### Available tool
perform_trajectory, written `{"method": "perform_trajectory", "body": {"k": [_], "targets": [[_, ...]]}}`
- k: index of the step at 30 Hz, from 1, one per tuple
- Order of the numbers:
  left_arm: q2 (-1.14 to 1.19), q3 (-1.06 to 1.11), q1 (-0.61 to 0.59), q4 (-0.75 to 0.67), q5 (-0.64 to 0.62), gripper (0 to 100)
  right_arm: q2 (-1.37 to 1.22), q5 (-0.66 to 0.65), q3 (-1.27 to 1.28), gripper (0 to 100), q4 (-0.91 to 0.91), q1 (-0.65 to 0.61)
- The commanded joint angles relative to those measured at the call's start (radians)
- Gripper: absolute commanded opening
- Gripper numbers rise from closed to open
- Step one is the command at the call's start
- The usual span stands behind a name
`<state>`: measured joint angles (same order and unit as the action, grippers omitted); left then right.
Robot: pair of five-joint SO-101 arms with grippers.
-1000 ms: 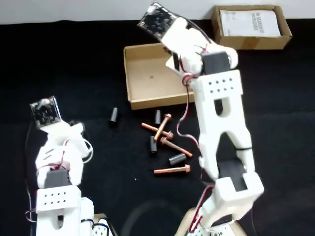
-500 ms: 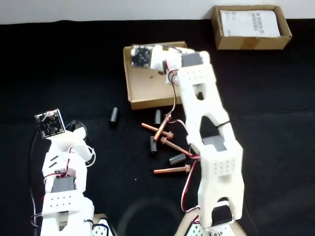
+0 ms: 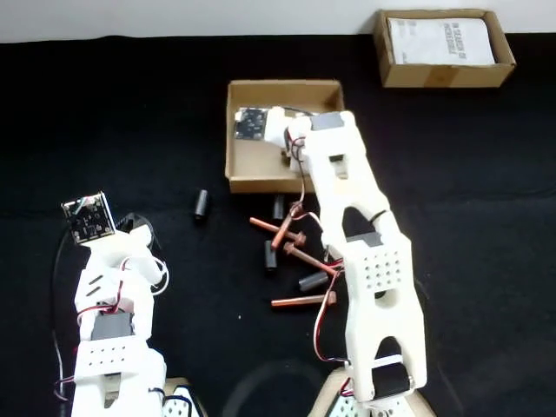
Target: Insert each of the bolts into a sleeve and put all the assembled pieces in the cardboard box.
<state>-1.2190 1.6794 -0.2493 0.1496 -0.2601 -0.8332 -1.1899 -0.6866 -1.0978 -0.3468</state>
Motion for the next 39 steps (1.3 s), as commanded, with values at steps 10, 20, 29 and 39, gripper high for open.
{"method": "perform_trajectory", "body": {"k": [10,20,29,39], "targets": [[0.004,0.016,-0.004,-0.018,0.005,1,0.305,0.358,-0.332,18.7,-0.538,-0.101],[0.004,0.016,0.016,-0.015,0.005,1,0.809,0.703,-0.044,18.7,-0.670,-0.077],[0.004,0.016,0.016,-0.014,0.005,1,1.497,0.713,0.854,18.7,-0.644,-0.176],[0.004,0.016,0.012,-0.014,0.005,1,1.883,0.615,1.360,18.7,-0.605,-0.177]]}}
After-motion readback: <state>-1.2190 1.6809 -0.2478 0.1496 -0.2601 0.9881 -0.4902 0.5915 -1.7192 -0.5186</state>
